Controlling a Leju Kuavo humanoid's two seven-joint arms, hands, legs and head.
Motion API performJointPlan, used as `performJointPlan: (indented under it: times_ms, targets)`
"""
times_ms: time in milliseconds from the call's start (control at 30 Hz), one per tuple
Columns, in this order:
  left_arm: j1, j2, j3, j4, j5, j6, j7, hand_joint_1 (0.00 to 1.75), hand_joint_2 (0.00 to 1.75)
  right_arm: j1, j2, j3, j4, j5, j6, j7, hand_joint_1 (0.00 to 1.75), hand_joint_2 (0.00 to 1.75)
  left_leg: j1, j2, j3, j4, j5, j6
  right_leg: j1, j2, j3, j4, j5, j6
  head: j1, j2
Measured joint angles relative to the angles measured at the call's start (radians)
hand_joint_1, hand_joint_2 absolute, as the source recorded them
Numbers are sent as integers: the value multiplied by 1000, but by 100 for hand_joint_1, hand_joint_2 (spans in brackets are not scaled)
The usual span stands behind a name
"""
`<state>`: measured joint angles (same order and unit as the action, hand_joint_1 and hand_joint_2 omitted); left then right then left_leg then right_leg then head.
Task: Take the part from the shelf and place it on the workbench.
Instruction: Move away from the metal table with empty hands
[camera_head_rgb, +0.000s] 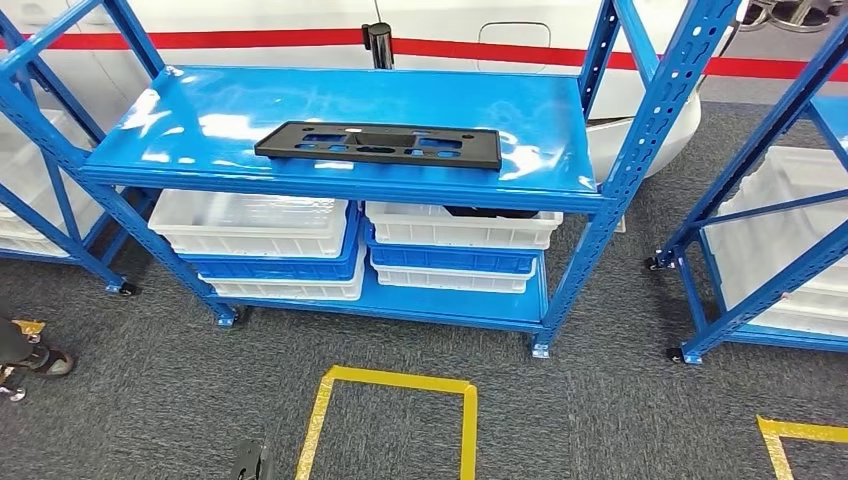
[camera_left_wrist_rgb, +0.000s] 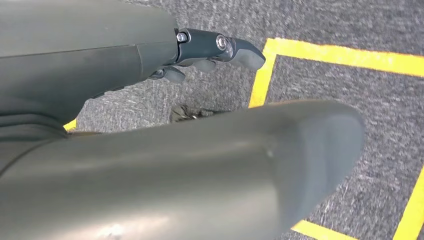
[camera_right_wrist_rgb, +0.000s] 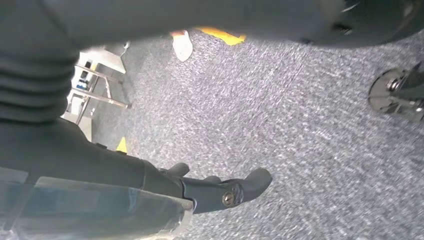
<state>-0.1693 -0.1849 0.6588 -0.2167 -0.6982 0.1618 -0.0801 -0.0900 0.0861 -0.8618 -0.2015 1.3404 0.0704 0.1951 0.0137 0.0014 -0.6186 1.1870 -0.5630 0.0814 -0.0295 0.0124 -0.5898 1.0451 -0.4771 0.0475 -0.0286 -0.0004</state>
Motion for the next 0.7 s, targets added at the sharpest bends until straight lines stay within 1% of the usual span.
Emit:
performJointPlan:
  times_ms: [33,67,100,133,167,200,233,267,300,367,533,700]
  targets:
    - [0,2,0,0,2,1,0,0,0,0,2,0,0,2,-2,3,0,175,-13,-5,24,-57,30,25,7,3,2,-3,1,-1,4,0]
    - [-1,3,1,0,5,3,-1,0,0,-1,3,0,0,3,-5,6,0,175,-24,-9,42,-102,52,39,11,4,4,-5,1,-8,7,0]
    - [-1,2,1,0,8,5,-2,0,0,-1,3,0,0,3,-7,8,0,175,-31,-11,51,-127,60,29,14,5,4,-8,1,-19,9,0]
    - [0,1,2,1,11,6,-3,0,0,-1,2,0,0,2,-10,11,0,175,-32,-10,54,-136,63,-4,19,5,3,-9,1,-29,11,0]
    - [0,-1,2,1,13,7,-4,0,0,-1,-1,0,0,2,-11,14,0,175,-32,-11,56,-145,67,-35,18,5,2,-10,1,-39,10,0]
    - [0,-2,3,1,15,8,-5,0,0,-1,-3,0,-1,3,-12,18,0,175,-31,-10,57,-147,66,-58,17,4,2,-11,2,-42,9,0]
    - [0,-2,4,1,17,8,-6,0,0,-1,-5,0,-1,5,-12,21,0,175,-31,-10,57,-147,67,-65,15,4,2,-13,3,-41,10,0]
    - [1,-3,6,1,19,9,-6,0,44,-1,-7,0,-1,8,-13,24,0,175,-31,-11,57,-147,68,-58,15,4,4,-15,4,-40,10,0]
    - [1,-4,8,1,21,9,-7,0,87,-1,-9,0,-1,9,-14,26,0,175,-31,-11,57,-148,68,-55,14,4,6,-17,5,-38,10,0]
    - [1,-6,11,1,24,11,-8,0,175,-1,-12,0,-1,11,-16,31,0,175,-31,-11,57,-148,69,-54,14,4,8,-22,8,-35,11,0]
    - [1,-8,17,1,28,17,-8,0,175,0,-14,0,-1,12,-17,40,0,175,-34,-11,56,-148,72,-49,14,4,12,-29,13,-27,10,0]
    - [1,-8,21,1,28,17,-8,0,175,-1,-14,0,-1,12,-17,44,0,175,-36,-11,55,-148,73,-46,14,4,13,-34,15,-23,11,0]
